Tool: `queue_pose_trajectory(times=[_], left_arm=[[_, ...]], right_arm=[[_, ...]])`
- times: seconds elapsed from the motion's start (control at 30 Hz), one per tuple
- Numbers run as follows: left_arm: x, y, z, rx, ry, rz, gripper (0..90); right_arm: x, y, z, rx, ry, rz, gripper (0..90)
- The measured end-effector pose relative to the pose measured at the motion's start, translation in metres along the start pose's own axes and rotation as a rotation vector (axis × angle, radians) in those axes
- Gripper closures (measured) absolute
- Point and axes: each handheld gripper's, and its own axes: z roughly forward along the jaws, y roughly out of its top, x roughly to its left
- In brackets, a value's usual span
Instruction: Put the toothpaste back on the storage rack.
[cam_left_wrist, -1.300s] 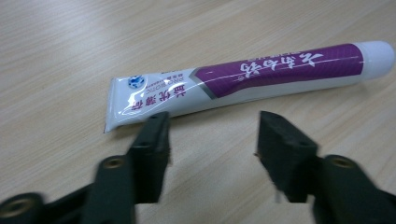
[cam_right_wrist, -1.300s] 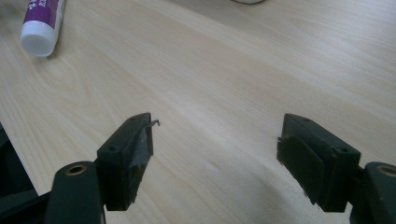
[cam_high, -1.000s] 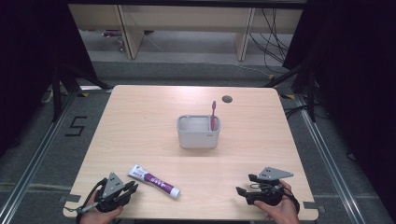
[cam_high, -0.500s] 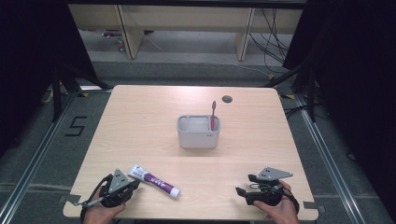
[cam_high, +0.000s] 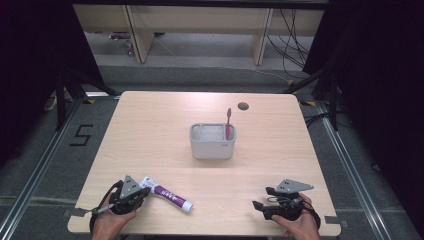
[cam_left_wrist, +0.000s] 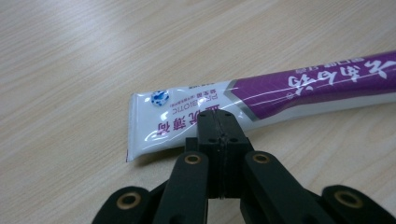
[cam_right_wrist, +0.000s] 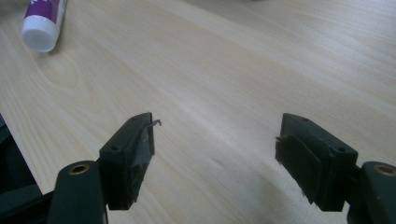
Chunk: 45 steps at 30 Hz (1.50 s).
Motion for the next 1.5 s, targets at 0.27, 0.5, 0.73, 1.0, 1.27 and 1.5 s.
queue_pose_trajectory(times=[0.27, 0.5, 0.73, 1.0, 1.27, 1.5], left_arm=[[0.000, 0.006, 0.010, -0.025, 0.007, -0.021, 89.0], [-0.002, 0.017, 0.020, -0.024, 0.005, -0.008, 89.0], [-0.006, 0.029, 0.032, -0.003, -0.025, 0.024, 88.9], [-0.008, 0.041, 0.040, -0.017, -0.055, 0.029, 88.9], [-0.012, 0.047, 0.049, -0.002, -0.087, 0.046, 88.6], [-0.015, 0.051, 0.052, 0.006, -0.099, 0.076, 88.5]], right_arm=[[0.001, 0.000, 0.001, -0.003, 0.022, 0.012, 28.1], [0.000, 0.000, 0.000, 0.002, -0.005, -0.002, 28.1], [0.000, -0.001, 0.000, 0.006, -0.003, -0.002, 28.1], [0.000, 0.000, 0.000, 0.007, 0.000, 0.003, 28.1], [0.001, -0.001, 0.001, 0.007, 0.025, 0.025, 28.1], [0.000, -0.001, 0.000, 0.019, 0.037, 0.025, 28.1]])
